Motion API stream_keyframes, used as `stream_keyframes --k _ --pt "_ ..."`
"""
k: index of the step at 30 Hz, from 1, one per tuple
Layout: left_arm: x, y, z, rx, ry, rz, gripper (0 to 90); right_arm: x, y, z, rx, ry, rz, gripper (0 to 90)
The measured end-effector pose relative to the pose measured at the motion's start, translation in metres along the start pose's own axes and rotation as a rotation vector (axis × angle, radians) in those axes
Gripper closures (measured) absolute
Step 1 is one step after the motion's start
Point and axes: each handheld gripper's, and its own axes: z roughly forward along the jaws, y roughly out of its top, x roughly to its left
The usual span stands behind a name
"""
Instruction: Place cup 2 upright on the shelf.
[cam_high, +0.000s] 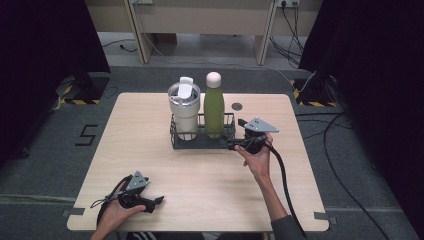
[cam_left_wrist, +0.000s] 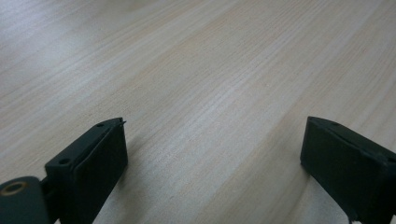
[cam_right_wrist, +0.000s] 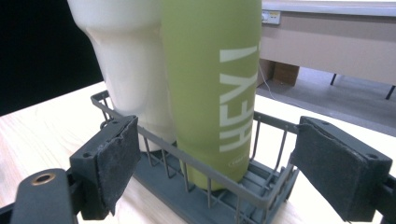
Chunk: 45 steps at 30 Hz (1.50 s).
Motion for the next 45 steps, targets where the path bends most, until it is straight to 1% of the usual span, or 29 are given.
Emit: stream_keyframes --k 9,13,22,26,29,32,37,45 --pt "0.0 0.0 0.0 0.001 0.0 0.001 6.6 0.0 -0.006 -0.013 0.0 -0.002 0.005 15.1" --pt "0.0 0.0 0.0 0.0 0.0 0.0 6.6 0.001 -0.009 -0.019 0.001 -0.007 -0.002 15.1" --pt "0.0 0.0 0.0 0.001 0.0 0.001 6.6 0.006 -0.013 -0.03 -0.01 0.0 0.001 15.1" --pt "0.0 0.0 0.0 0.001 0.0 0.001 6.6 0.009 -0.015 -0.033 -0.004 0.002 0.001 15.1" --pt "0.0 0.0 0.0 0.001 0.0 0.0 6.6 0.01 -0.018 -0.034 0.0 0.004 -0.009 15.1" --pt "0.0 0.0 0.0 0.0 0.0 0.0 6.6 0.011 -0.021 -0.037 0.005 0.007 -0.002 15.1" --pt "0.0 0.0 0.0 0.0 0.0 0.0 6.6 0.013 -0.022 -0.04 0.01 0.007 -0.008 15.1" --pt "0.0 0.0 0.0 0.001 0.0 0.0 6.6 0.017 -0.028 -0.045 0.017 0.019 -0.011 15.1"
